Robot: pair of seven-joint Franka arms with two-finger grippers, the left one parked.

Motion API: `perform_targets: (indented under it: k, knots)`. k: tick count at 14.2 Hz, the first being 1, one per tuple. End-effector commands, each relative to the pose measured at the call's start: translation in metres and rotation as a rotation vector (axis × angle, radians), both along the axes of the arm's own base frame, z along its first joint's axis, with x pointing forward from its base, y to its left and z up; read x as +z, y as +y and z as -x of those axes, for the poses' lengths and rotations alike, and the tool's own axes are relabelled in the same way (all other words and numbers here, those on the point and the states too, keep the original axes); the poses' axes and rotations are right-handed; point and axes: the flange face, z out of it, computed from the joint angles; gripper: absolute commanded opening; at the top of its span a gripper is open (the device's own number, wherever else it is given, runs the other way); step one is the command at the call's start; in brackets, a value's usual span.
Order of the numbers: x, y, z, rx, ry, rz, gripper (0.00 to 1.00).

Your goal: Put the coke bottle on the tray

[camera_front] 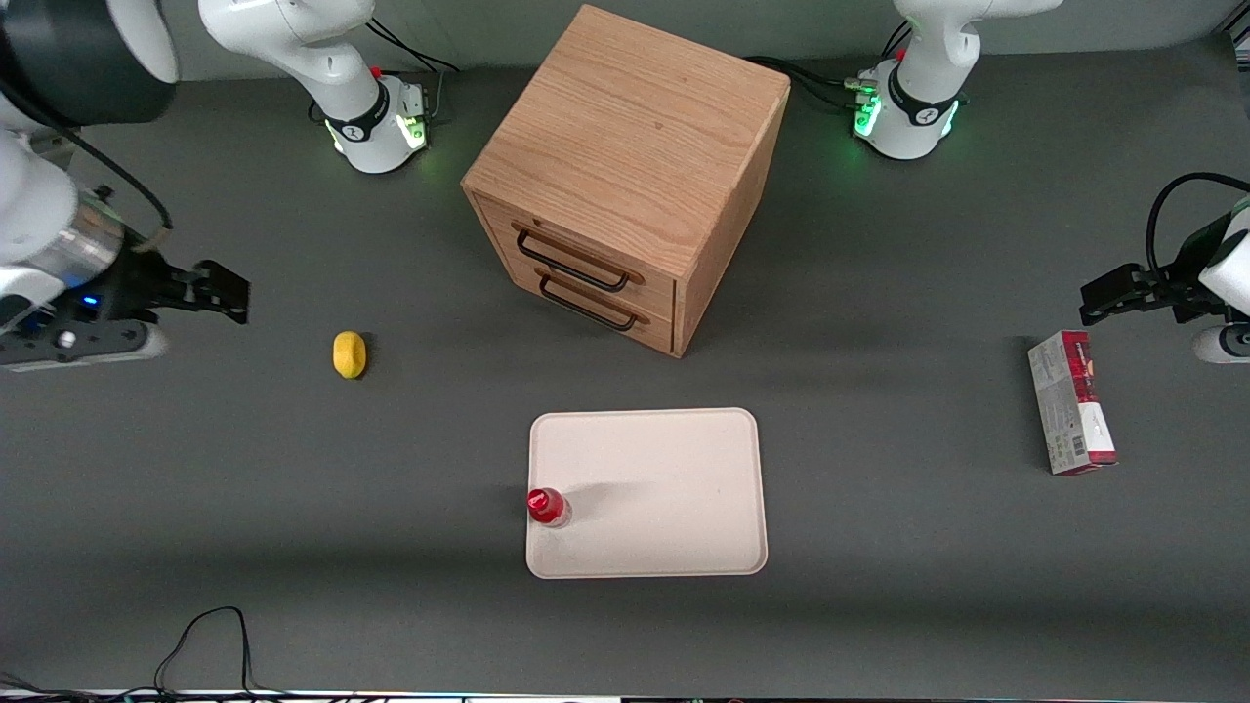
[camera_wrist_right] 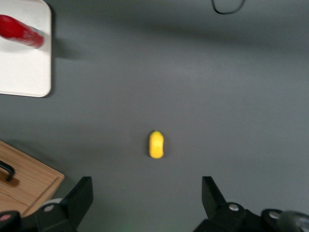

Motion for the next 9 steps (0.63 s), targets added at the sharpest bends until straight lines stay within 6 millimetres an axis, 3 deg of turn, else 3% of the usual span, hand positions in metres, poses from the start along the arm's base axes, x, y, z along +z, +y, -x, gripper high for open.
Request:
perform_targets:
  k: [1,5,7,9]
  knots:
    - [0.001,-0.036,0.007,0.043,-0.029,-0.021,1.00]
    - [0.008,-0.054,0.011,0.016,-0.038,-0.022,1.00]
    - [0.005,-0.075,0.010,-0.026,-0.028,-0.018,1.00]
    - [0.004,-0.080,0.011,-0.046,-0.017,-0.018,1.00]
